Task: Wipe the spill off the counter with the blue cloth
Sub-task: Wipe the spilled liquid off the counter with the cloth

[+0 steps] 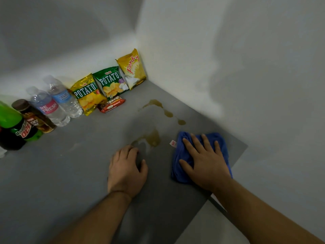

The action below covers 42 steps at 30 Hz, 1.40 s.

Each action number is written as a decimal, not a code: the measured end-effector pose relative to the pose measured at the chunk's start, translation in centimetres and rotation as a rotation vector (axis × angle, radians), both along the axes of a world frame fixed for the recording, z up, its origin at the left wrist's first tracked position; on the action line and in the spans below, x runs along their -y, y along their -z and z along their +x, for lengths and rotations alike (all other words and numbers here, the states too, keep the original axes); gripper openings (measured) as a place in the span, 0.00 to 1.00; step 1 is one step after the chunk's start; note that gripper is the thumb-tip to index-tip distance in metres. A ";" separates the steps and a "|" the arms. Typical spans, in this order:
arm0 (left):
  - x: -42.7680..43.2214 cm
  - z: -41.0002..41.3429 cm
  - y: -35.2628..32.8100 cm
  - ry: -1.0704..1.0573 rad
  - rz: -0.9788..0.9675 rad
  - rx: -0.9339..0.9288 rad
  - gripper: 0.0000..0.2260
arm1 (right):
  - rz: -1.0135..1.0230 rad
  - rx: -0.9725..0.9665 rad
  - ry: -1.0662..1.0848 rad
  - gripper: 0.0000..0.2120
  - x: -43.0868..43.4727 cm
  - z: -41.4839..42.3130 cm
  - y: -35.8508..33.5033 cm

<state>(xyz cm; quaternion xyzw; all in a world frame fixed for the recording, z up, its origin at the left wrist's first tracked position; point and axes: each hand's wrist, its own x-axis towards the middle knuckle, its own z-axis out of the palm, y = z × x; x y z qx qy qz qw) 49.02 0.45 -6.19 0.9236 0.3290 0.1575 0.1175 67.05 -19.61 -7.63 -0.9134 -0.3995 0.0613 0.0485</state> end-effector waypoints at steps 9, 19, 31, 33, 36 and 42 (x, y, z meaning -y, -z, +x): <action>0.2 0.0 -0.3 -0.013 -0.003 -0.040 0.20 | 0.008 -0.026 0.147 0.39 0.1 4.2 -0.2; -0.1 0.1 -0.1 -0.006 0.004 -0.040 0.20 | 0.039 -0.022 -0.170 0.36 0.5 -1.0 -0.2; -0.1 0.1 -0.2 0.006 0.002 -0.025 0.19 | 0.014 -0.040 0.107 0.36 -4.2 3.5 -0.7; -0.1 0.1 -0.3 0.006 -0.006 -0.027 0.19 | 0.023 -0.030 0.008 0.37 -3.3 2.1 -0.6; -0.1 0.1 -0.4 0.011 -0.011 -0.025 0.19 | 0.029 -0.011 -0.117 0.37 -0.5 1.2 -0.2; -0.1 0.2 -0.4 0.014 -0.012 -0.028 0.18 | -0.014 0.000 0.006 0.37 -1.3 5.5 -0.5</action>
